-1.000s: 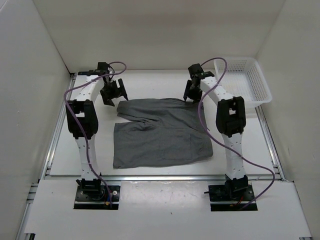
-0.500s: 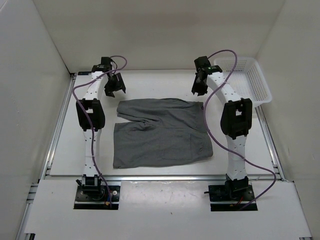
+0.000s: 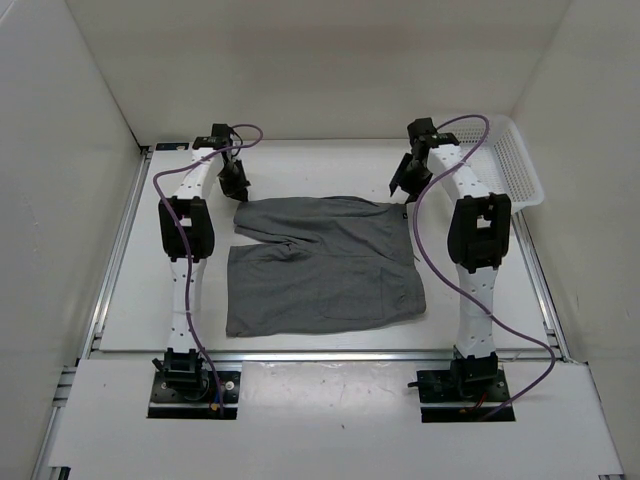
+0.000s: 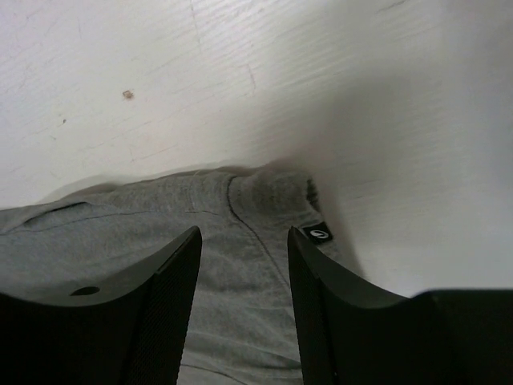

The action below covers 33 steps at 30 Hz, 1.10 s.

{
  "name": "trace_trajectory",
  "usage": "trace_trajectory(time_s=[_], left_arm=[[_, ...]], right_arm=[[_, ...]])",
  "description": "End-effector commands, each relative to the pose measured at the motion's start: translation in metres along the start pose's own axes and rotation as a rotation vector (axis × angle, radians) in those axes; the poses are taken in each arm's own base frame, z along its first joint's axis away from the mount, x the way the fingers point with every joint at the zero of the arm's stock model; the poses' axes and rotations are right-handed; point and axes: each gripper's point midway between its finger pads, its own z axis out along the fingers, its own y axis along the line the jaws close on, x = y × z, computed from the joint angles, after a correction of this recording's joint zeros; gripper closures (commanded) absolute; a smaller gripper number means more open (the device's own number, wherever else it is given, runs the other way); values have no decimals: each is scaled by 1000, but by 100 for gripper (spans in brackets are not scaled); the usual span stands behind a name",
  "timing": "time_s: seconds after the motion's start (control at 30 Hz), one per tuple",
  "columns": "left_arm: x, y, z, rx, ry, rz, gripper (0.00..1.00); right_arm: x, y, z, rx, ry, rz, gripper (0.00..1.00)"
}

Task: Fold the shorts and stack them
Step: Fold the shorts

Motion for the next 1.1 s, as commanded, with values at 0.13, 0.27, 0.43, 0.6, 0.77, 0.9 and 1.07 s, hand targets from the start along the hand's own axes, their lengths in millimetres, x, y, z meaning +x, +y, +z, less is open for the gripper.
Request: trace_trajectory(time_s=[0.13,0.27,0.43,0.6,0.77,0.9,1.07], left_arm=[[-23,-29,-55,105,-110,7,90],[-22,-30,-61,105,-112,7,90],[-26,-24,-81,65,-161,8,90],[-26,-24,-86,64,-162,17,90],[-13,-4,-81,-26,-133,28,22],[3,10,-55,-75,-51,47,11],[10,-4,-39,-32,-20,76,35]], right_arm=[[24,20,15,-70,128,163,46],[24,15,23,-35,118,204,46],[31,-2,49,53,124,227,46],[30,1,56,49,132,246,43],[32,-3,58,62,133,235,43],[31,0,58,49,132,236,43],[29,1,54,41,124,235,43]])
